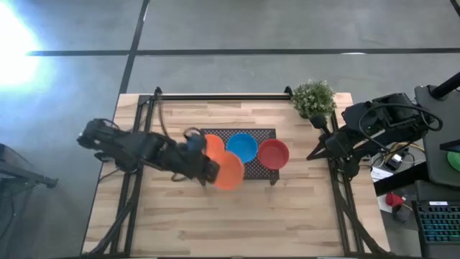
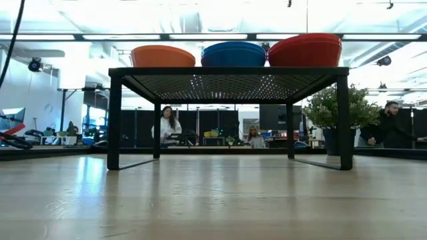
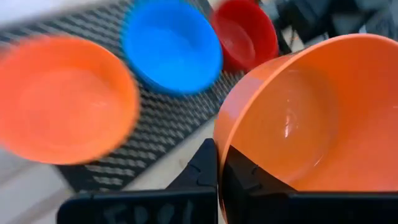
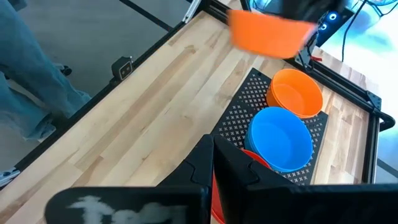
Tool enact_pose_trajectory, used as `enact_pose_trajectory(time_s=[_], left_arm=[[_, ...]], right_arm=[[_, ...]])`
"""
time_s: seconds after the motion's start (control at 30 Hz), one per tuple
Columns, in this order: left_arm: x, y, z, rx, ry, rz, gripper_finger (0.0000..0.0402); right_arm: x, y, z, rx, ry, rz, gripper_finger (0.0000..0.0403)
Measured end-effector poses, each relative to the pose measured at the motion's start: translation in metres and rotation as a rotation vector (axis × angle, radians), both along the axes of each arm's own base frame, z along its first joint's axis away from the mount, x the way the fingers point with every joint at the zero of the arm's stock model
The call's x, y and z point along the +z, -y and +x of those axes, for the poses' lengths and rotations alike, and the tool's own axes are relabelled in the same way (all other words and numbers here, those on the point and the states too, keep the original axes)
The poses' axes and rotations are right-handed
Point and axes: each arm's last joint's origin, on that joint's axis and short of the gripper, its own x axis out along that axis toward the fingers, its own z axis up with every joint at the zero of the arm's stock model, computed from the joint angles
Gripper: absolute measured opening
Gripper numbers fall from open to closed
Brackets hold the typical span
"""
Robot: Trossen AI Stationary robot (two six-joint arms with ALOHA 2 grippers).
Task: Pick & Place Mini bowls
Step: Stack the orange bowl on top of the orange bowls on the shelf
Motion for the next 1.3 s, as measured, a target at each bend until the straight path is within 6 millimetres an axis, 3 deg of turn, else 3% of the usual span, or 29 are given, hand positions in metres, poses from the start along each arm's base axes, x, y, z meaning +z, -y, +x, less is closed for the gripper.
enact_pose_trajectory(time_s=[0.13, 0.3, 0.57, 0.87, 1.13, 1.3], left_arm=[[0.006, -0.018, -0.017, 0.113, -0.022, 0.033, 0.0000], [0.000, -0.039, -0.030, 0.238, -0.155, 0.065, 0.0000], [-0.008, -0.062, -0.033, 0.318, -0.270, 0.078, 0.0000], [-0.037, -0.068, -0.028, 0.319, -0.385, 0.043, 0.0000], [-0.056, -0.073, -0.018, 0.322, -0.379, 0.008, 0.0000], [-0.067, -0.075, -0.018, 0.317, -0.421, -0.012, 0.0000]], right_arm=[[0.000, 0.000, 0.000, 0.000, 0.000, 0.000, 0.0008], [0.000, 0.000, 0.000, -0.001, 0.000, 0.000, 0.0008], [0.000, 0.000, 0.000, -0.001, 0.002, 0.001, 0.0008], [0.000, 0.000, 0.000, -0.001, 0.003, 0.001, 0.0008], [0.001, 0.000, 0.001, -0.006, 0.019, 0.001, 0.0008], [0.005, 0.002, 0.005, -0.109, 0.076, -0.042, 0.0008]])
